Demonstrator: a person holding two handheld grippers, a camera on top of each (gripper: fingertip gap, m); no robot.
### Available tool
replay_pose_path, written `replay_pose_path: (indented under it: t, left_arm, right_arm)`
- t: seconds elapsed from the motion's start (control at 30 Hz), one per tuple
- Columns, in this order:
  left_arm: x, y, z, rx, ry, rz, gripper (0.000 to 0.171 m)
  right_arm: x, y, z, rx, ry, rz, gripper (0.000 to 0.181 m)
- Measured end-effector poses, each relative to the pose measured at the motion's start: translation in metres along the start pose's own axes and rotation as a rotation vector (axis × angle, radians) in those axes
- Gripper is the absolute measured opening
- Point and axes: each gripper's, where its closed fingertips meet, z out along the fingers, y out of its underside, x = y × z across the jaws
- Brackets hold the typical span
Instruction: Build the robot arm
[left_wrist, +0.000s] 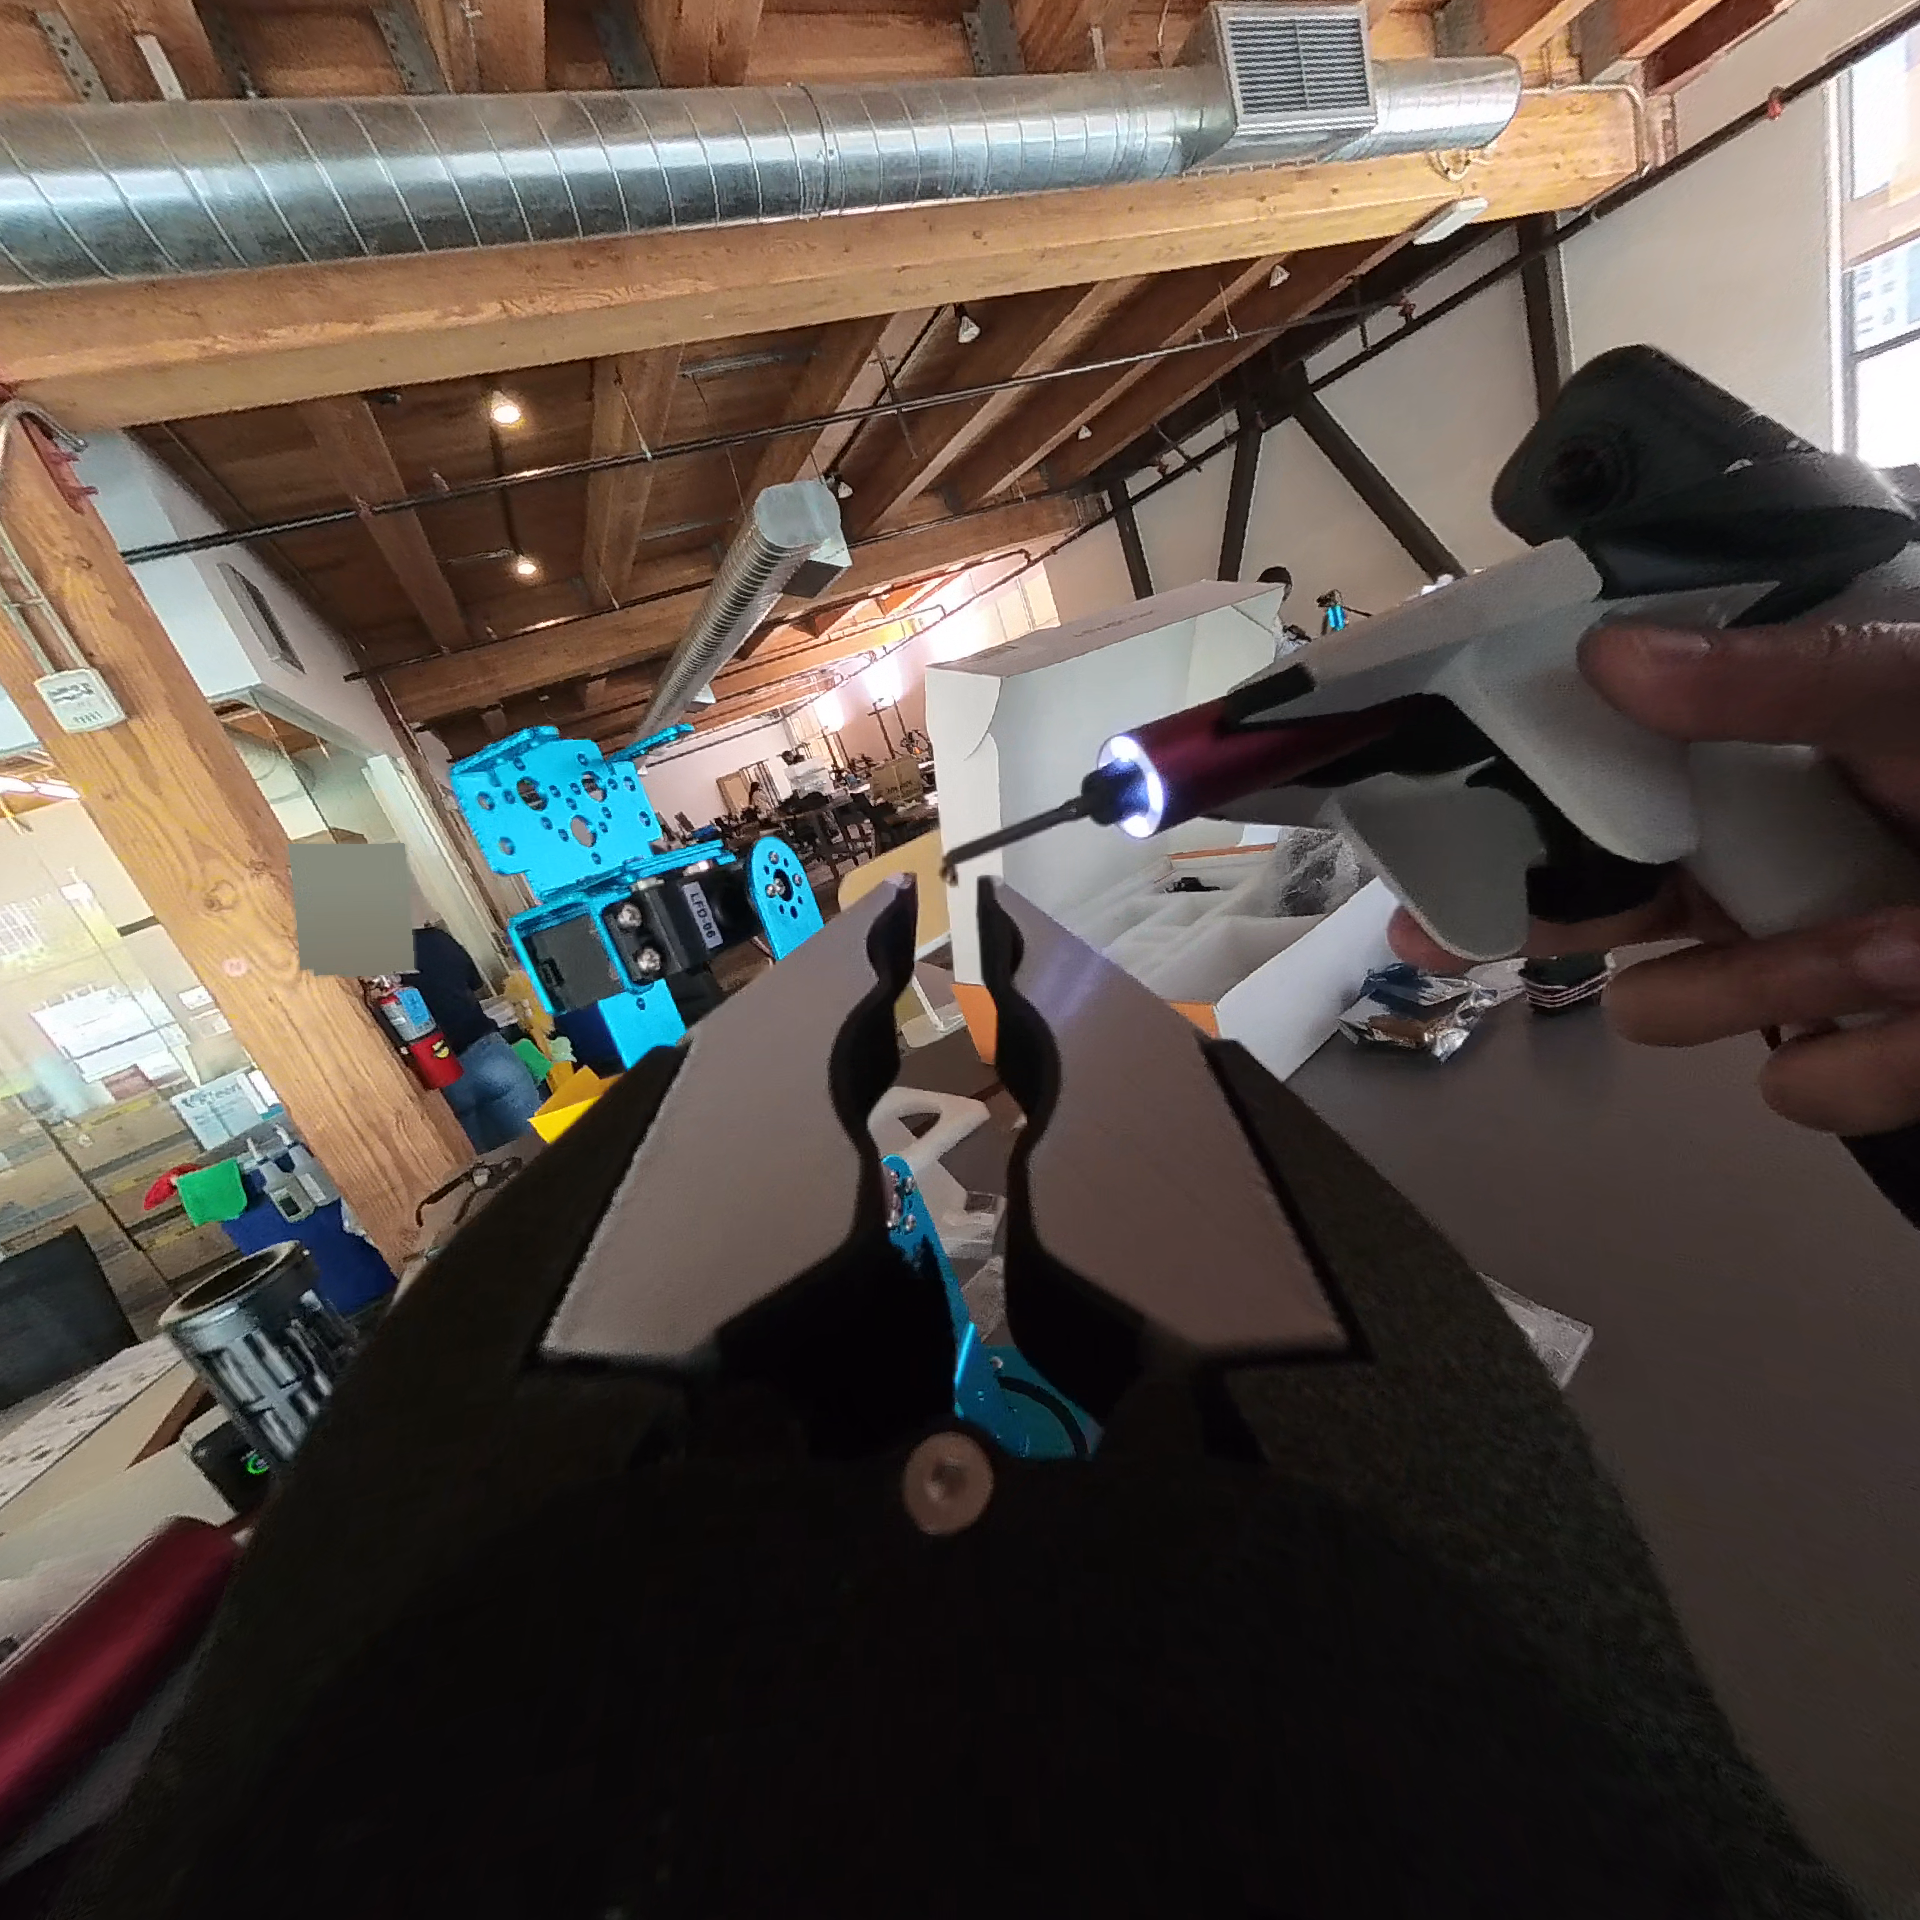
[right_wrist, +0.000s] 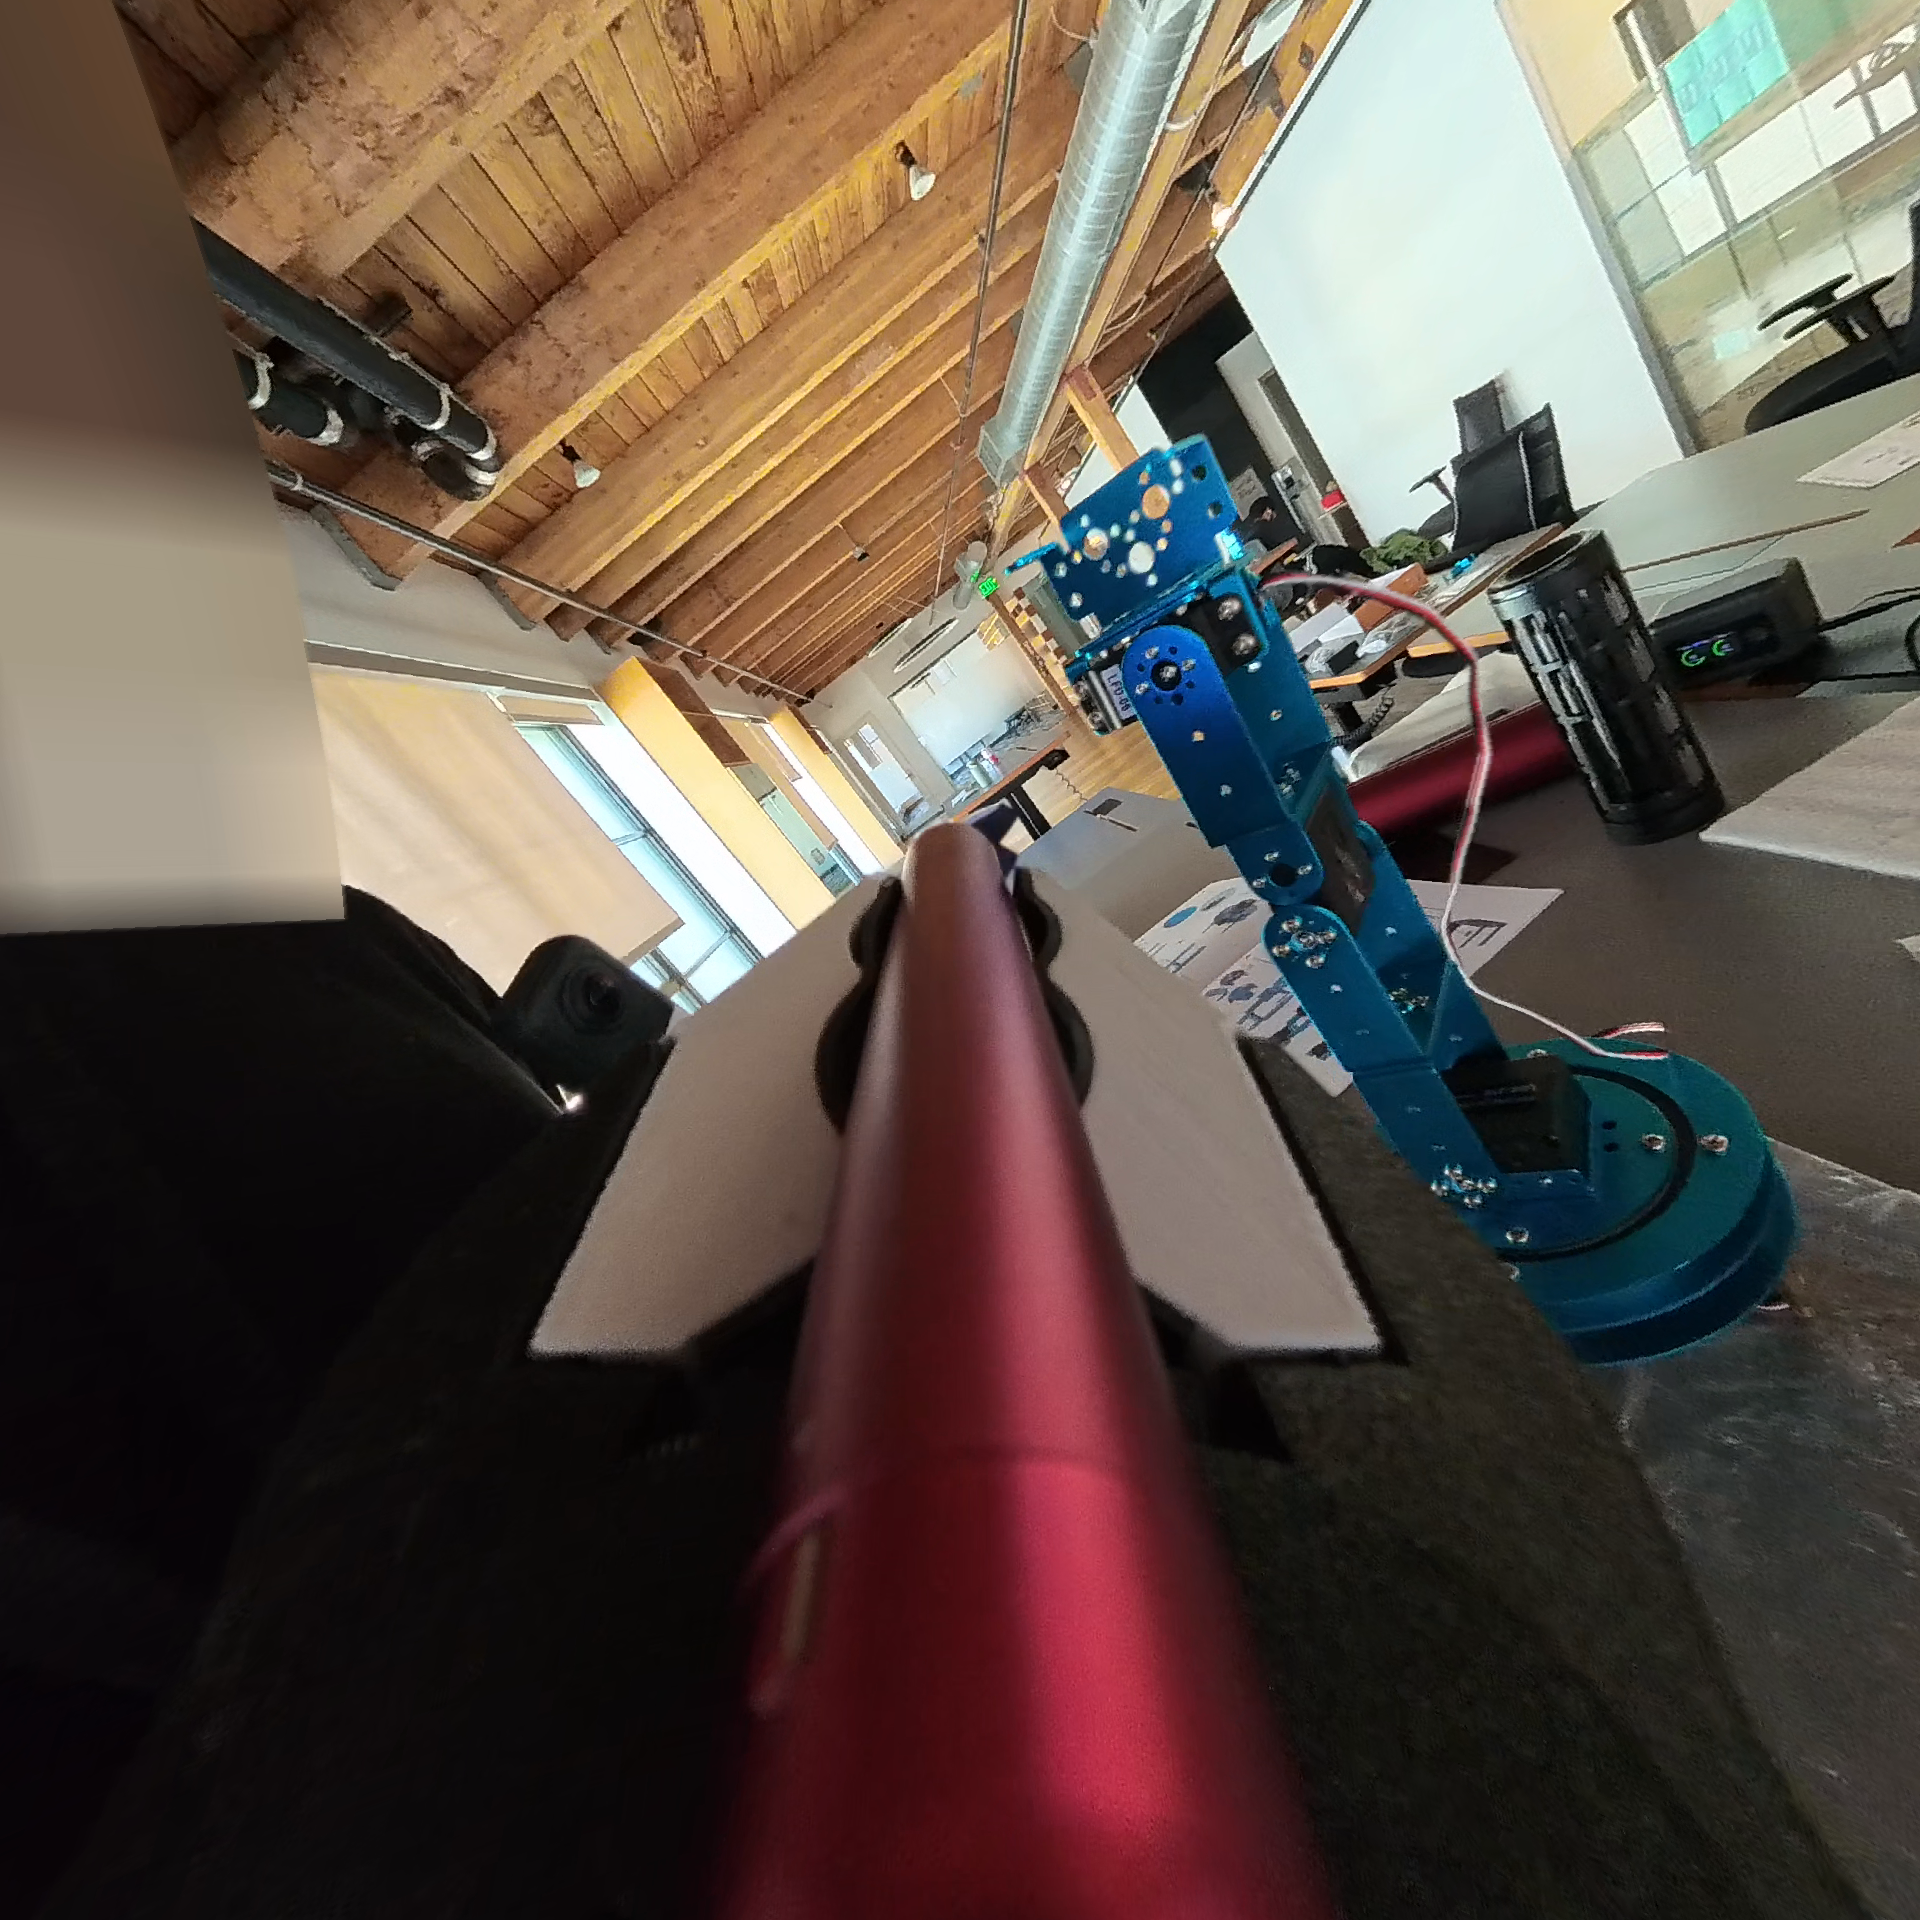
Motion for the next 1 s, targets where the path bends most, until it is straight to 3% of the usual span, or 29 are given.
replay_pose_path:
  t: [0.1, 0.5, 1.0]
  left_arm:
    - [-0.001, 0.000, -0.002, 0.000, -0.006, 0.019, 0.001]
    - [0.001, 0.012, -0.002, -0.058, -0.004, 0.108, 0.001]
    - [0.008, 0.033, 0.001, -0.139, 0.007, 0.376, 0.000]
  right_arm:
    - [0.001, 0.003, 0.002, -0.009, 0.007, -0.007, 0.022]
    - [0.005, 0.010, 0.004, -0.065, 0.055, -0.079, 0.023]
    - [0.014, 0.016, 0.000, -0.152, 0.166, -0.203, 0.024]
